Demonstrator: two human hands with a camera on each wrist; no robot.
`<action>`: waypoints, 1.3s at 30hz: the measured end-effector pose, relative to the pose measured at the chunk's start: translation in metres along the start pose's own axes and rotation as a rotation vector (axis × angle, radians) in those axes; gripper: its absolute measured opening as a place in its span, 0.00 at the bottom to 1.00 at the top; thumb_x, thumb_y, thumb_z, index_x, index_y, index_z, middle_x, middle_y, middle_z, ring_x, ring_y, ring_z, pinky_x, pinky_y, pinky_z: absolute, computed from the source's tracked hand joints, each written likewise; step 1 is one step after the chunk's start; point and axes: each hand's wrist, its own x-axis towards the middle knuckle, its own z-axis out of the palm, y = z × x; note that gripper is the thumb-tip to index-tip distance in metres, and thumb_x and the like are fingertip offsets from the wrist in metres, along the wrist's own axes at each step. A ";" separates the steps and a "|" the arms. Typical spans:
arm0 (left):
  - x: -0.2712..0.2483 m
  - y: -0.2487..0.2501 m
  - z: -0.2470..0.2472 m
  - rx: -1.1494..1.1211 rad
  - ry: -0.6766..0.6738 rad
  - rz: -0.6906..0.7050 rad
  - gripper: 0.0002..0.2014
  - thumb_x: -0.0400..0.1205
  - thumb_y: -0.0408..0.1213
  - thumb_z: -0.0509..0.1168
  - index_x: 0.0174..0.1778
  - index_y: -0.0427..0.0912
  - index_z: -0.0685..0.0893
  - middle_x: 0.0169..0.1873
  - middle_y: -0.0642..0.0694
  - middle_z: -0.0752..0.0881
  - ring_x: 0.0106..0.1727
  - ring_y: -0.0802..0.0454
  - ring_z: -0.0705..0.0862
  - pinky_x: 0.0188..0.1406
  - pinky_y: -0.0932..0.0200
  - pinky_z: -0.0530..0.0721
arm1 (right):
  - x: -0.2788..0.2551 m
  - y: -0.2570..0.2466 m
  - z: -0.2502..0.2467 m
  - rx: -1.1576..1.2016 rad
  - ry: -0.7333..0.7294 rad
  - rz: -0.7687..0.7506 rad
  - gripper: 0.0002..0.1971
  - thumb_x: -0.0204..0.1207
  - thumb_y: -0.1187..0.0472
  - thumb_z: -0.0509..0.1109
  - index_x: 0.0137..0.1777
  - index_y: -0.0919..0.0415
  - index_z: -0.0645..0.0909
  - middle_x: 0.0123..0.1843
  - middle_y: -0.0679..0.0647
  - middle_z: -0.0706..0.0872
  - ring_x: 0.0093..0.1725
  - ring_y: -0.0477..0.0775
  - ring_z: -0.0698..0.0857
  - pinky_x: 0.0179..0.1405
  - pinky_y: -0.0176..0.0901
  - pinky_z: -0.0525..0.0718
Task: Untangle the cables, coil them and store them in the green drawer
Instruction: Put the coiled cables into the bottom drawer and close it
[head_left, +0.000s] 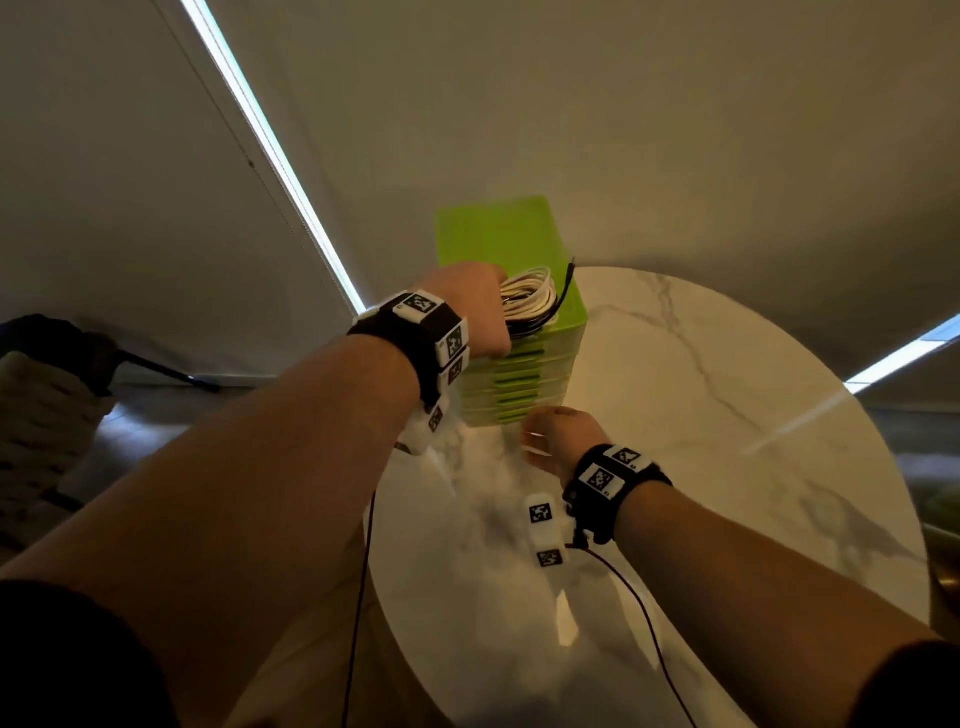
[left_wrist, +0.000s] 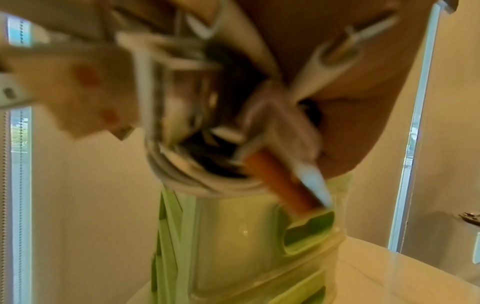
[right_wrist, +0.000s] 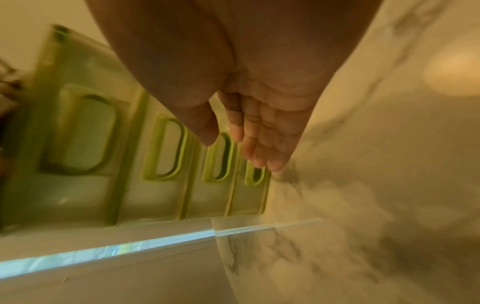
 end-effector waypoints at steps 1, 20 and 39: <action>0.002 -0.002 0.001 -0.008 0.003 0.003 0.23 0.61 0.46 0.78 0.52 0.50 0.83 0.42 0.47 0.87 0.42 0.44 0.87 0.44 0.48 0.92 | 0.007 0.002 0.002 -0.006 0.016 0.019 0.06 0.85 0.69 0.64 0.51 0.60 0.81 0.48 0.58 0.86 0.43 0.57 0.86 0.46 0.52 0.88; 0.006 -0.011 0.010 -0.064 0.019 0.015 0.20 0.64 0.44 0.77 0.49 0.52 0.79 0.40 0.51 0.84 0.39 0.47 0.86 0.40 0.51 0.89 | 0.055 0.045 0.030 0.506 0.286 0.040 0.36 0.67 0.59 0.86 0.72 0.60 0.73 0.55 0.69 0.90 0.44 0.64 0.93 0.44 0.66 0.92; 0.004 -0.010 0.008 -0.066 0.018 0.039 0.21 0.66 0.44 0.77 0.53 0.51 0.79 0.41 0.50 0.84 0.40 0.49 0.85 0.36 0.55 0.86 | -0.008 0.041 -0.023 -1.279 0.510 -0.248 0.33 0.66 0.22 0.67 0.53 0.51 0.74 0.50 0.51 0.81 0.53 0.61 0.84 0.51 0.55 0.85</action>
